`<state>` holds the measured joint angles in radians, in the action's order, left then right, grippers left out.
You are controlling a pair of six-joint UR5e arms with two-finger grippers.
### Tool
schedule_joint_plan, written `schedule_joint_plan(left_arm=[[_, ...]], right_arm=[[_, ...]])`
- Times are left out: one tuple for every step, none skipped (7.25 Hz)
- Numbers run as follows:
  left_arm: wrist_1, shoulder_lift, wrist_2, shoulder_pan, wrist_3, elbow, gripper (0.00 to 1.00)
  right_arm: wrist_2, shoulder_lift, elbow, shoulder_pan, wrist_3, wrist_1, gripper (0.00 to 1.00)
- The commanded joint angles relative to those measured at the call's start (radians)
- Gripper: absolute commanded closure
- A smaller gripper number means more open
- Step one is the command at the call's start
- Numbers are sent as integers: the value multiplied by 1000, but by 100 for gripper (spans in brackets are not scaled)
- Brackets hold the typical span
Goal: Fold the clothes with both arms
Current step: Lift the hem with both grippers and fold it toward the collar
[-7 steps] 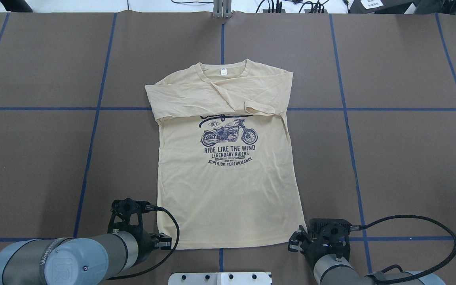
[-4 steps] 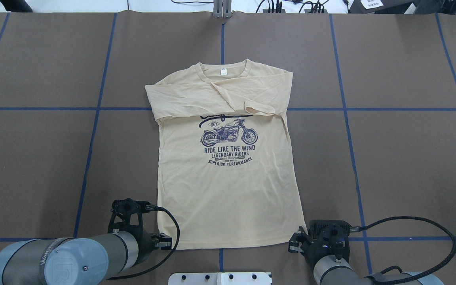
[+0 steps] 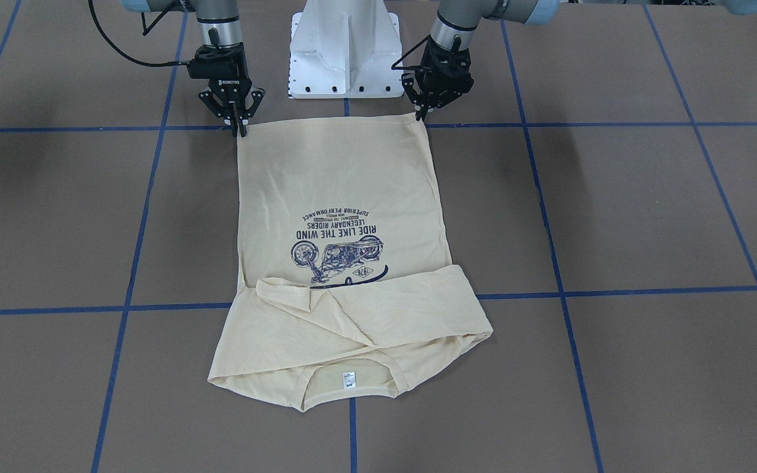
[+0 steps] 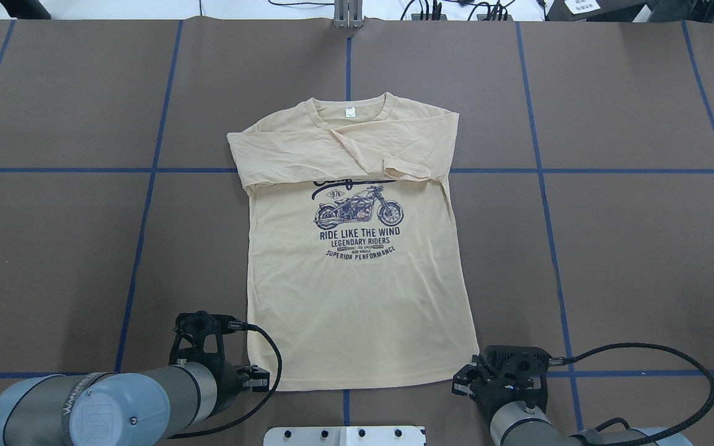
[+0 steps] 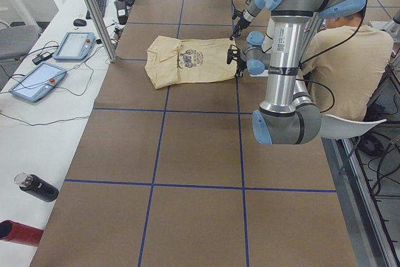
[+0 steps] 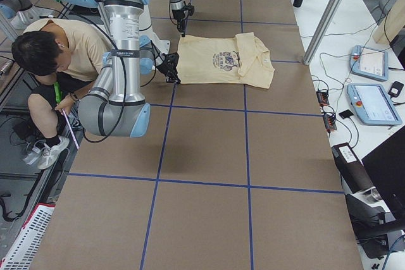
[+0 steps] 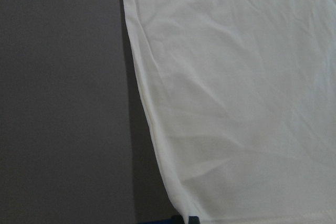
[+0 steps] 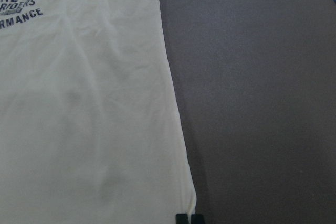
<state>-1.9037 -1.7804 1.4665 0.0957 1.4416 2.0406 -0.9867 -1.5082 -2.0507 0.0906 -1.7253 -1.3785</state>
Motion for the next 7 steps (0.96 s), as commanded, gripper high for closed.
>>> schedule_joint_plan(left_arm=[[2,6,0,4,-9,38,100],[85,6,30,15,-44,140,100],[206,1,111,25,-53,282,100],[283,4,161,29,-53,405,100],[372,-1,199,29,-49,514,100],[423,-1,204,18,-46,592,100],[429,-4,206,16,-46,592,100]], right_arm=[[8,2,-41,-3,-11,-1,100],[-10,-12,-166,-15,-2,-42,100],[-80,-3,-324,-17,0,-185,100],[-161,-4,-480,-2,0,-309,100],[-200,-1,-616,56,1,-411,100],[-225,6,-690,79,1,-466,100],[-237,23,-689,69,1,-471,100]])
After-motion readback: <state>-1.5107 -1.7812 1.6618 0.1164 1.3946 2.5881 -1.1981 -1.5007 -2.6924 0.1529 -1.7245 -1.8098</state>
